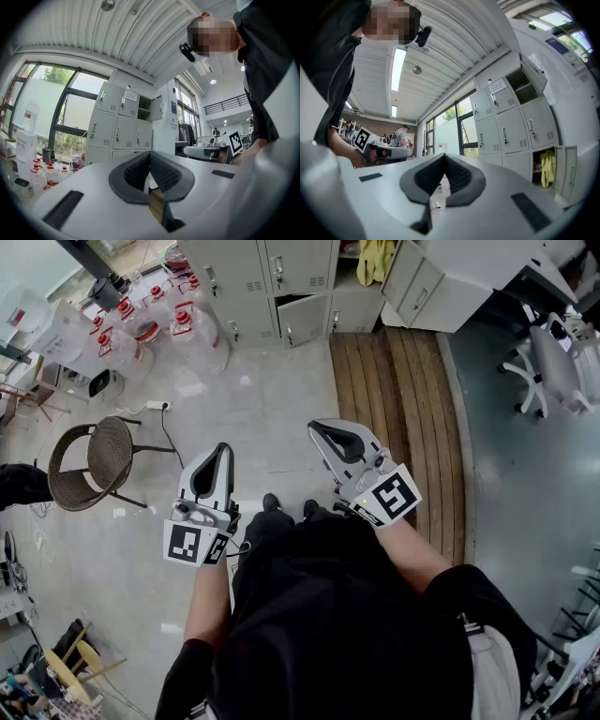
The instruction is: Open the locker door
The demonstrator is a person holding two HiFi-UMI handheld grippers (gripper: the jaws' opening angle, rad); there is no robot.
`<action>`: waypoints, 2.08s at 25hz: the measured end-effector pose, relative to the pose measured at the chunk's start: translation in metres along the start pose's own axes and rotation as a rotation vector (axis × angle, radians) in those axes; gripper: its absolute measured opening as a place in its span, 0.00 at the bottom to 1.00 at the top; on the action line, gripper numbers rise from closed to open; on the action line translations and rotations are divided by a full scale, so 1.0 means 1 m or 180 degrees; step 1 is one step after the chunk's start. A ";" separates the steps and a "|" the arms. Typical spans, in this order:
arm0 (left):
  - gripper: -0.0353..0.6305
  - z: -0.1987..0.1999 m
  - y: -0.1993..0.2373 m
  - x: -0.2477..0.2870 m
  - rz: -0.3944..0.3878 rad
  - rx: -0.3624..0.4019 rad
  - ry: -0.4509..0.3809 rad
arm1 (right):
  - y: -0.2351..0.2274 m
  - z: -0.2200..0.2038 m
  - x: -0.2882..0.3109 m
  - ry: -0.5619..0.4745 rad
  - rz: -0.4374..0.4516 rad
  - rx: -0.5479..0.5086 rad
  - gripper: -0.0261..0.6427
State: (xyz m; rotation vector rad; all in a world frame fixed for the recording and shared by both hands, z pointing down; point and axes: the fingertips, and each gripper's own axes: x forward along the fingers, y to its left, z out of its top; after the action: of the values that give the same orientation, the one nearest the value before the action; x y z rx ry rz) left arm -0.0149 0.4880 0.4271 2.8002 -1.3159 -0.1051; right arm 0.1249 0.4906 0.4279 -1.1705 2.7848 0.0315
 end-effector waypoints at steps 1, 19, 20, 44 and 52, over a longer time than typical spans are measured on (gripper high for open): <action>0.07 0.000 0.000 0.001 -0.0005 -0.0001 0.0002 | -0.001 0.001 -0.001 -0.0026 0.0002 -0.0008 0.05; 0.07 -0.010 -0.027 0.015 -0.0358 -0.0017 0.0284 | -0.003 0.002 -0.013 -0.0257 0.0103 0.0210 0.05; 0.07 -0.010 -0.026 0.015 -0.0339 -0.0024 0.0307 | -0.002 0.001 -0.012 -0.0268 0.0123 0.0244 0.05; 0.07 0.009 0.094 0.106 -0.0700 -0.0192 -0.0009 | -0.079 -0.010 0.124 0.0044 0.0071 0.0194 0.05; 0.07 0.023 0.187 0.147 -0.0743 -0.0260 -0.0088 | -0.106 -0.006 0.218 0.0084 0.0088 0.0131 0.05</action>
State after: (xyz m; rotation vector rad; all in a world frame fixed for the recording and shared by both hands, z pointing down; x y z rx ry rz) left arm -0.0668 0.2552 0.4117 2.8794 -0.9604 -0.2014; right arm 0.0486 0.2609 0.4106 -1.1312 2.8104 -0.0387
